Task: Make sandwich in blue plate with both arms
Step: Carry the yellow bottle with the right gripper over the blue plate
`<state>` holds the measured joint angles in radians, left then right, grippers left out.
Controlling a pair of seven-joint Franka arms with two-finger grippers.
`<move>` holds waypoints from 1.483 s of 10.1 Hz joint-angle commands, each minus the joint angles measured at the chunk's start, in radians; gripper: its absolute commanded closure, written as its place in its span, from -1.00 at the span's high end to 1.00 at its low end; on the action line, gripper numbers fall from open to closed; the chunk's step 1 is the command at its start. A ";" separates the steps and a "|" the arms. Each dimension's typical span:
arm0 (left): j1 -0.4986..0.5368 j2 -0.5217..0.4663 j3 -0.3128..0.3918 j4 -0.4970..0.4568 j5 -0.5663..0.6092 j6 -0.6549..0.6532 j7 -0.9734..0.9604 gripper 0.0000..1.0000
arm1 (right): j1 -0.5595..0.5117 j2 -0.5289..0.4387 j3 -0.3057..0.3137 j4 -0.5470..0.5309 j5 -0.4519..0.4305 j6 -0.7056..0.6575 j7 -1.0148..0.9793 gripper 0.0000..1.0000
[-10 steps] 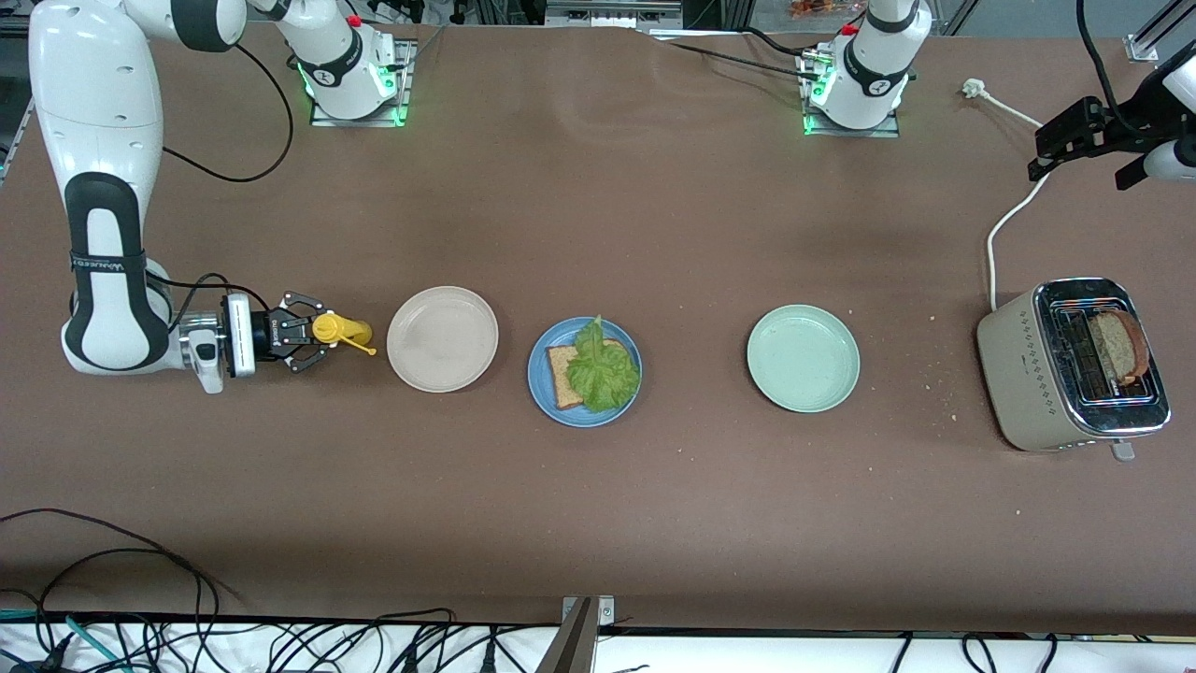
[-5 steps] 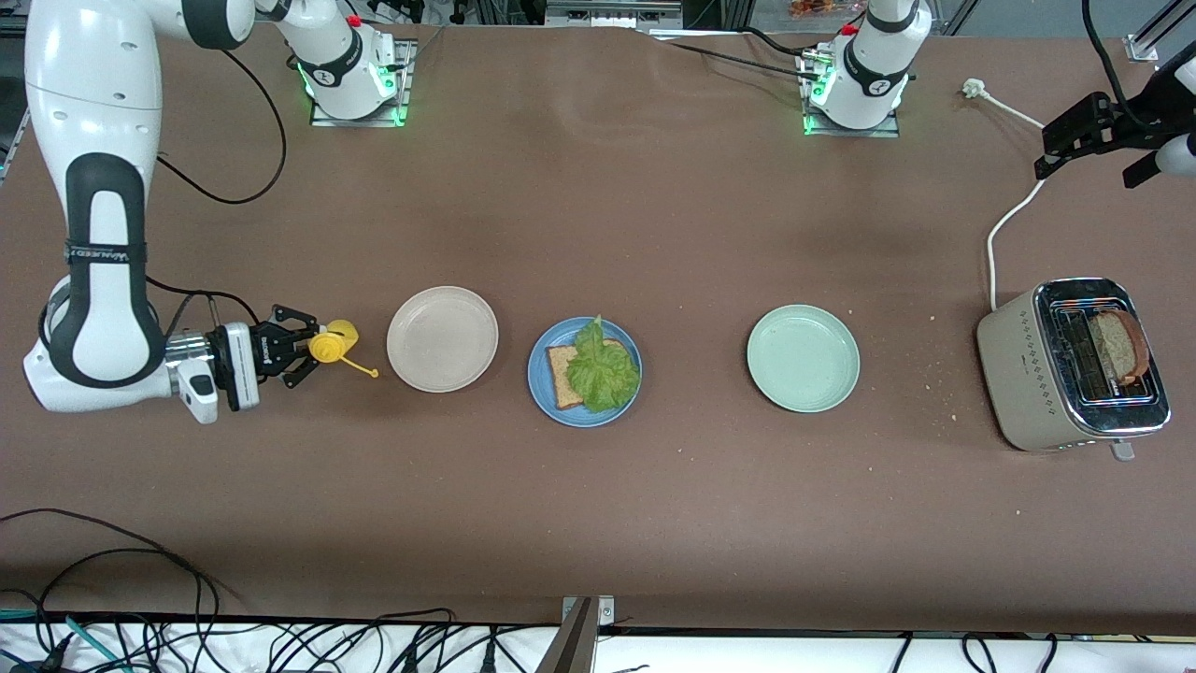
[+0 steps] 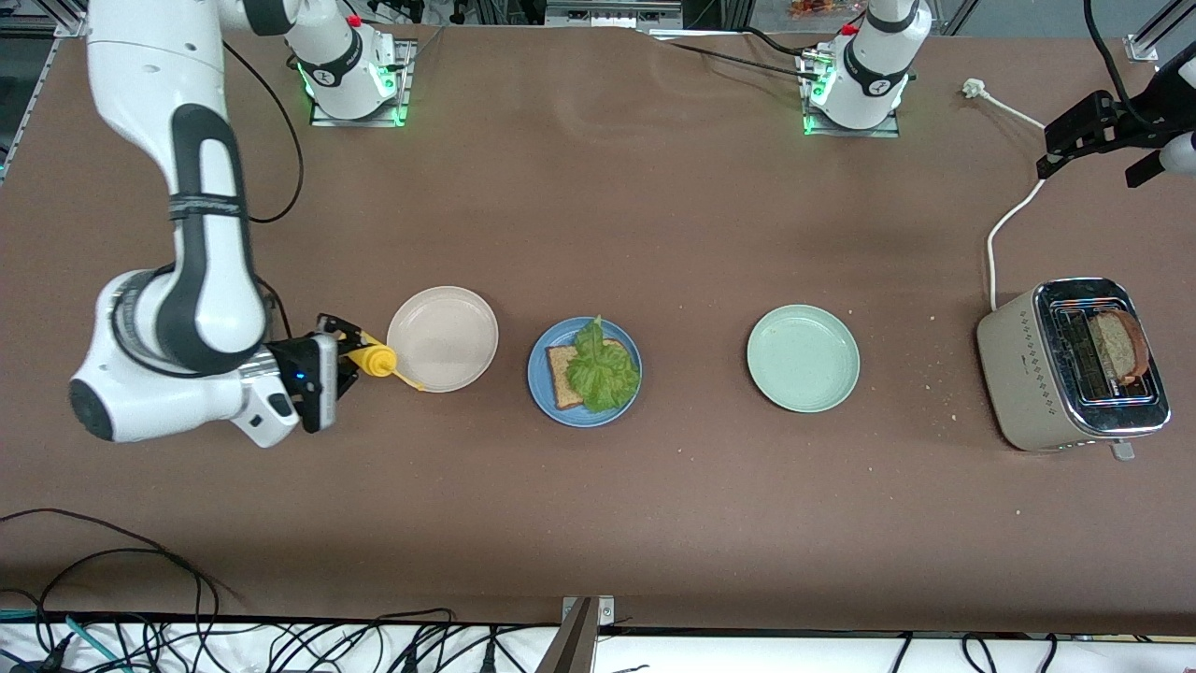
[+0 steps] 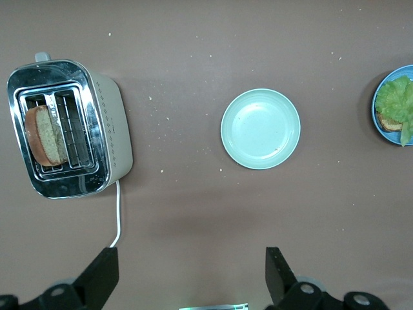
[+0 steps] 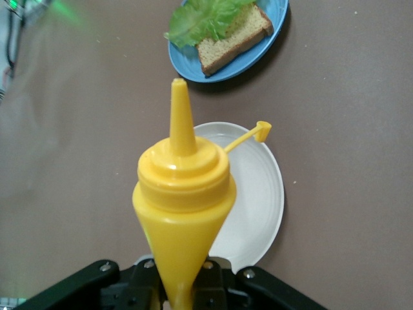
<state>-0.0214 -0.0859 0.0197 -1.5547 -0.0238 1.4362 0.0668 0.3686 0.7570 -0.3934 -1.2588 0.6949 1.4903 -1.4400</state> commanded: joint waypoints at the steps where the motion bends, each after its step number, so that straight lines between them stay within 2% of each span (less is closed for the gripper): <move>1: 0.008 0.002 -0.006 0.016 -0.002 -0.010 0.002 1.00 | 0.131 0.008 -0.010 0.041 -0.180 0.099 0.124 -0.95; 2: 0.008 0.000 -0.007 0.016 -0.004 -0.010 0.005 1.00 | 0.174 0.008 -0.010 0.044 -0.220 0.155 0.138 -0.95; 3: 0.008 0.002 -0.009 0.016 -0.002 -0.010 0.007 1.00 | 0.218 0.008 -0.009 0.044 -0.301 0.195 0.176 -0.96; 5: 0.000 0.002 -0.009 0.018 -0.004 -0.004 0.008 1.00 | 0.327 0.010 -0.005 0.044 -0.513 0.260 0.269 -0.97; 7: -0.009 0.009 -0.024 0.018 -0.004 0.006 0.008 1.00 | 0.400 0.019 -0.004 0.041 -0.697 0.266 0.369 -1.00; 8: -0.008 0.008 -0.033 0.018 -0.001 0.006 0.010 1.00 | 0.414 0.036 -0.001 0.041 -0.754 0.268 0.406 -1.00; 10: -0.008 0.008 -0.037 0.018 -0.001 0.006 0.011 1.00 | 0.464 0.056 -0.002 0.041 -0.808 0.262 0.423 -1.00; 12: -0.006 0.012 -0.030 0.030 0.001 0.007 0.011 1.00 | 0.563 0.090 -0.002 0.041 -1.004 0.255 0.418 -1.00; 13: -0.006 0.015 -0.030 0.044 0.001 0.007 0.013 1.00 | 0.610 0.108 -0.002 0.039 -1.067 0.255 0.421 -1.00; 15: -0.005 0.015 -0.027 0.044 -0.002 0.007 0.013 1.00 | 0.644 0.127 -0.005 0.039 -1.089 0.254 0.463 -1.00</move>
<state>-0.0284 -0.0831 -0.0120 -1.5427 -0.0237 1.4501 0.0676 0.9734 0.8536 -0.3798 -1.2398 -0.3464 1.7573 -1.0125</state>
